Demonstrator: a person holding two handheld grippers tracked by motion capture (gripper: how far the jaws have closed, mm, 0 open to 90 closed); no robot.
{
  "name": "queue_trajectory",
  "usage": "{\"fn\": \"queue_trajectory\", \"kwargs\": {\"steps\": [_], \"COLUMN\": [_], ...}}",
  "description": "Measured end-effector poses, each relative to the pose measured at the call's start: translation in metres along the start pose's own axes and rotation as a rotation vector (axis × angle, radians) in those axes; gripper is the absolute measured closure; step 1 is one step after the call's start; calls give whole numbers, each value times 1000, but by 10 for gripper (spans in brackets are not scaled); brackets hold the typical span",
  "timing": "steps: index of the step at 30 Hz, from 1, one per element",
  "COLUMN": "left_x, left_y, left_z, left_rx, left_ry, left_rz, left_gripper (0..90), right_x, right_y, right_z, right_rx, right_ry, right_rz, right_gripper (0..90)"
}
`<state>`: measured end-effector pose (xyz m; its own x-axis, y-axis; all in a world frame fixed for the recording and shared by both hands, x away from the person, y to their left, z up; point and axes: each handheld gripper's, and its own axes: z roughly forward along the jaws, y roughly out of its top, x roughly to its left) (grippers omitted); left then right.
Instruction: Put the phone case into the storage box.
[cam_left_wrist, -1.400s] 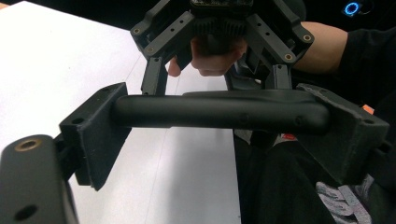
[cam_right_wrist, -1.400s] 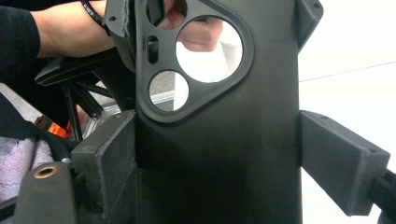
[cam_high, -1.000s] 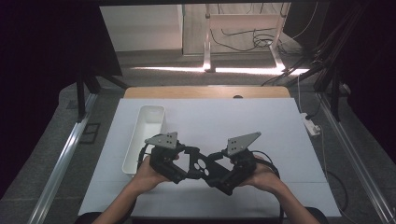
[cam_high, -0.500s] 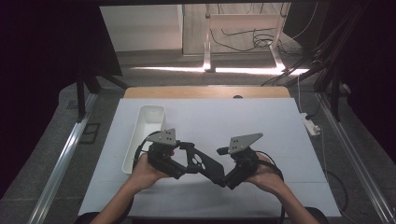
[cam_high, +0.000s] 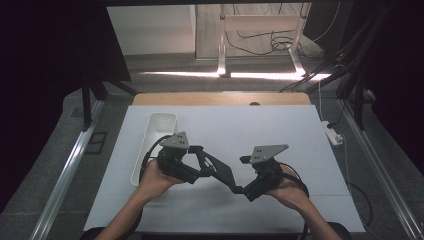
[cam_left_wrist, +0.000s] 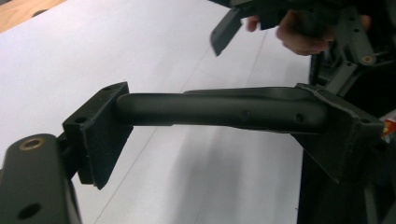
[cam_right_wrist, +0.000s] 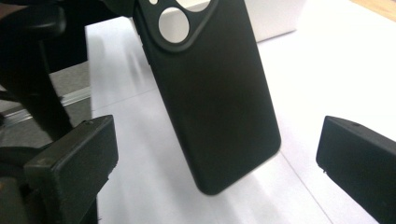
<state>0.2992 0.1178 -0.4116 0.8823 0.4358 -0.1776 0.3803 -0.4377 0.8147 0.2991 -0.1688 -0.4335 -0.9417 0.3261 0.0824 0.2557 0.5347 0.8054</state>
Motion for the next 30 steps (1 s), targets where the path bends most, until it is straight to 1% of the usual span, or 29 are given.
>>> {"fn": "queue_trajectory", "kwargs": {"steps": [2, 3, 5, 6, 7, 8, 9, 10, 13, 14, 15, 17, 19, 21, 23, 24, 27, 29, 30], "left_x": [2, 2, 4, 5, 5, 6, 6, 8, 9, 10, 11, 11, 12, 12, 12, 12, 12, 12, 12], "left_y": [2, 2, 4, 6, 6, 9, 9, 11, 13, 13, 14, 14, 14, 13, 12, 12, 12, 11, 11], "left_z": [0, 0, 0, 1, 1, 1, 1, 2, 4, 5, 6, 7, 7, 8, 8, 8, 8, 8, 8], "left_rx": [1, 1, 2, 8, 8, 12, 12, 15, 19, 23, 26, 27, 29, 29, 25, 26, 23, 20, 19], "left_ry": [15, 15, 31, 47, 47, 57, 57, 70, 83, 89, 103, 111, 137, 153, 156, 161, 160, 153, 154], "left_rz": [-15, -15, -28, -37, -37, -42, -42, -49, -61, -63, -74, -81, -101, -110, -122, -125, -127, -131, -132], "left_gripper": [152, 151, 151, 151, 151, 151, 151, 151, 151, 151, 150, 151, 151, 151, 150, 150, 150, 150, 150], "right_x": [0, 0, 0, 0, 0, -1, -1, -2, -2, -3, -3, -4, -5, -5, -6, -6, -6, -5, -4], "right_y": [-1, -2, -3, -4, -4, -5, -6, -6, -7, -7, -8, -8, -9, -10, -11, -11, -12, -12, -13], "right_z": [-1, -1, -2, -2, -2, -2, -2, -3, -3, -3, -3, -3, -3, -3, -2, -2, 0, 2, 4], "right_rx": [-7, -7, -3, -1, -1, 4, 7, 16, 16, 22, 22, 19, 20, 21, 31, 37, 49, 62, 65], "right_ry": [-14, -22, -26, -30, -30, -45, -51, -69, -80, -93, -101, -103, -105, -119, -133, -135, -147, -138, -144], "right_rz": [4, 7, 5, 10, 10, 16, 16, 17, 27, 33, 35, 43, 45, 43, 44, 50, 49, 57, 57], "right_gripper": [0, 0, 0, 0, 0, 0, 0, 0, 0, 0, 0, 0, 0, 0, 0, 0, 0, 0, 0]}}
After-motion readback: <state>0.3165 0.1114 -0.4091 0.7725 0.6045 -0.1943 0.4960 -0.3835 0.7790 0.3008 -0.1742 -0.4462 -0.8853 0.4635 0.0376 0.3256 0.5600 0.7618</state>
